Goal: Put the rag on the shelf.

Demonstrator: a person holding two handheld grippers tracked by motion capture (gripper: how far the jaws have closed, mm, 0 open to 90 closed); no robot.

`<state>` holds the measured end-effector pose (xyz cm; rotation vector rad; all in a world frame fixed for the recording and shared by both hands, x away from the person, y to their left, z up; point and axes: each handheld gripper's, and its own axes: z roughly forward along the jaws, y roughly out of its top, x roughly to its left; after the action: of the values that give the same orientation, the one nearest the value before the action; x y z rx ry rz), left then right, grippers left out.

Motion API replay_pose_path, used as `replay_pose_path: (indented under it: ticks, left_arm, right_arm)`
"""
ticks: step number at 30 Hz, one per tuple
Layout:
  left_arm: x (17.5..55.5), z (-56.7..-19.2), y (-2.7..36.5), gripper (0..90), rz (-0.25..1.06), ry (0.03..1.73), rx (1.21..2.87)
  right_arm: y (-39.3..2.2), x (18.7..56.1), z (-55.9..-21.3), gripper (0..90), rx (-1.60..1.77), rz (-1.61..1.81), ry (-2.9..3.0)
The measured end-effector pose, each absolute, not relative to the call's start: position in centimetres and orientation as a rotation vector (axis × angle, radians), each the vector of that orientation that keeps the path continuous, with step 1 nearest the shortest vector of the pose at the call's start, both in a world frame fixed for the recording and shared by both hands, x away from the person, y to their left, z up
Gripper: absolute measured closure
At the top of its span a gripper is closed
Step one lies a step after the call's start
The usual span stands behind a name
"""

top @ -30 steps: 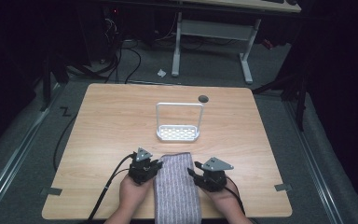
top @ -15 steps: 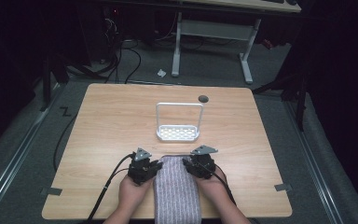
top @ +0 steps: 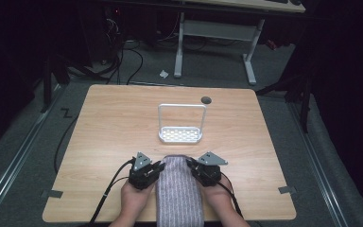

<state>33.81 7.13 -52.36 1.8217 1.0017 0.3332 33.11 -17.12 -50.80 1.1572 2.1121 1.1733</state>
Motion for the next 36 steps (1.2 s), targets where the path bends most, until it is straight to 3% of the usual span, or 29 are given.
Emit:
replay_pose_path:
  ticks: [14, 36]
  left_arm:
    - [32.3, -48.8, 6.8, 79.7, 0.476, 0.91, 1.664]
    - [33.4, -39.6, 5.8, 80.4, 0.588, 0.742, 1.586]
  right_arm:
    - [-17.2, 31.6, -48.6, 83.7, 1.058, 1.272, 1.907]
    - [-18.6, 32.0, -39.6, 83.8, 0.93, 1.382, 1.652]
